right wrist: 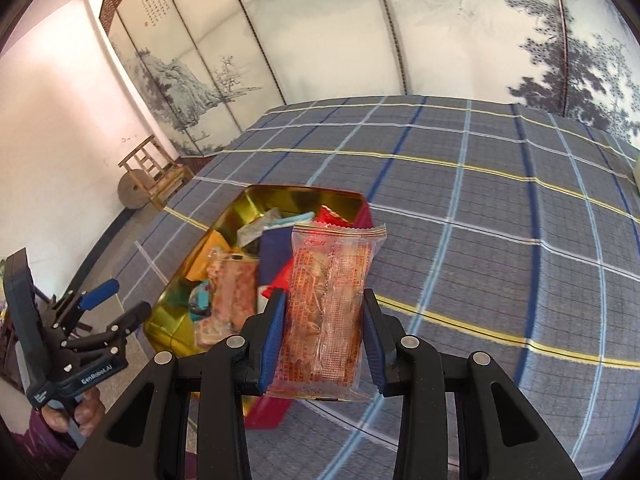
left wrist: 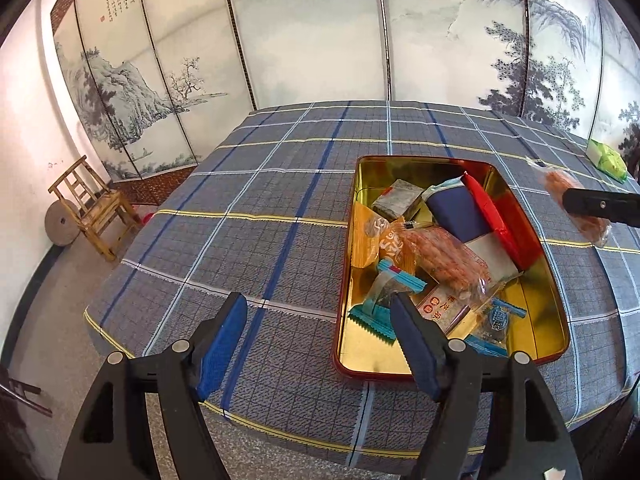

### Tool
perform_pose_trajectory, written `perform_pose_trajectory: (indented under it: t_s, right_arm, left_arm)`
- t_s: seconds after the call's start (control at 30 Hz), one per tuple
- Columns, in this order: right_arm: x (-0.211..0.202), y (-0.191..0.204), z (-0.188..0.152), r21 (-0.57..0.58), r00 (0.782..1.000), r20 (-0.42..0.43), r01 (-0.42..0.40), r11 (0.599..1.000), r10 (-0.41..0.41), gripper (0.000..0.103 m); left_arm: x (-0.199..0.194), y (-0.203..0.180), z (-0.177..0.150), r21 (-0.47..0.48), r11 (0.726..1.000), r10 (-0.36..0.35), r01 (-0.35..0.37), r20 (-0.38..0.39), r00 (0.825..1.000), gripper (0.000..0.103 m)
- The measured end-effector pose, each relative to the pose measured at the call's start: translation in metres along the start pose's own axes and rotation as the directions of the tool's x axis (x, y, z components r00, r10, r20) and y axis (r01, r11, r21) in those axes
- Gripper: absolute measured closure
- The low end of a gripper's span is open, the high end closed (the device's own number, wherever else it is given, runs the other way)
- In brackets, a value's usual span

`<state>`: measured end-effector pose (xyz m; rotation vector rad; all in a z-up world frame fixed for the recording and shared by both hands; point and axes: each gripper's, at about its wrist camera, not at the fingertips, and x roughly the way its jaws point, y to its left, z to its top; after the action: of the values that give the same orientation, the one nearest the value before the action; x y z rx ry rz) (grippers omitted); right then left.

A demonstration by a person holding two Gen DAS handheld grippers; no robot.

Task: Organize snacks
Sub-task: 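Carry the meat-strip bag into the tin with the right gripper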

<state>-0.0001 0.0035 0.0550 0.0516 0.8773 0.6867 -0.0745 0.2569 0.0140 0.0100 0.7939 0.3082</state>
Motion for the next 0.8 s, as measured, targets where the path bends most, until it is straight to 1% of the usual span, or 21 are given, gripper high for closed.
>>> perform_pose_trajectory:
  t_s: [0.07,0.13,0.27,0.33,0.43,0.53,0.8]
  right_arm:
    - [0.01,0.012,0.009,-0.012,1.0,-0.009,-0.02,1.0,0.02,0.065]
    - [0.024,0.027,0.018,-0.027,0.999,-0.022,-0.037,0.999,0.036,0.065]
    - [0.051,0.052,0.028,-0.047,0.997,-0.046,-0.058,0.997,0.056,0.065]
    - [0.063,0.059,0.033,-0.048,0.996,-0.059,-0.066,0.997,0.063,0.065]
    - [0.083,0.069,0.039,-0.049,0.994,-0.082,-0.07,0.996,0.066,0.065]
    - [0.099,0.078,0.046,-0.058,0.993,-0.1,-0.067,0.996,0.061,0.065]
    - [0.129,0.091,0.058,-0.061,0.991,-0.127,-0.058,0.996,0.05,0.065]
  left_arm:
    - [0.0,0.003,-0.001,-0.01,1.0,-0.006,0.006,-0.003,1.0,0.03]
    - [-0.001,0.005,-0.002,-0.014,1.0,-0.01,0.01,0.0,1.0,0.022]
    - [-0.005,0.006,0.0,-0.012,1.0,-0.014,0.015,0.013,1.0,0.019]
    - [-0.005,0.006,0.001,-0.014,1.0,-0.011,0.011,0.011,1.0,0.011]
    - [-0.006,0.008,0.003,-0.018,1.0,-0.006,0.006,0.014,1.0,0.006]
    - [-0.003,0.01,0.005,-0.023,1.0,-0.01,0.01,0.012,1.0,0.005]
    - [0.003,0.016,0.005,-0.024,1.0,-0.016,0.016,0.001,1.0,0.001]
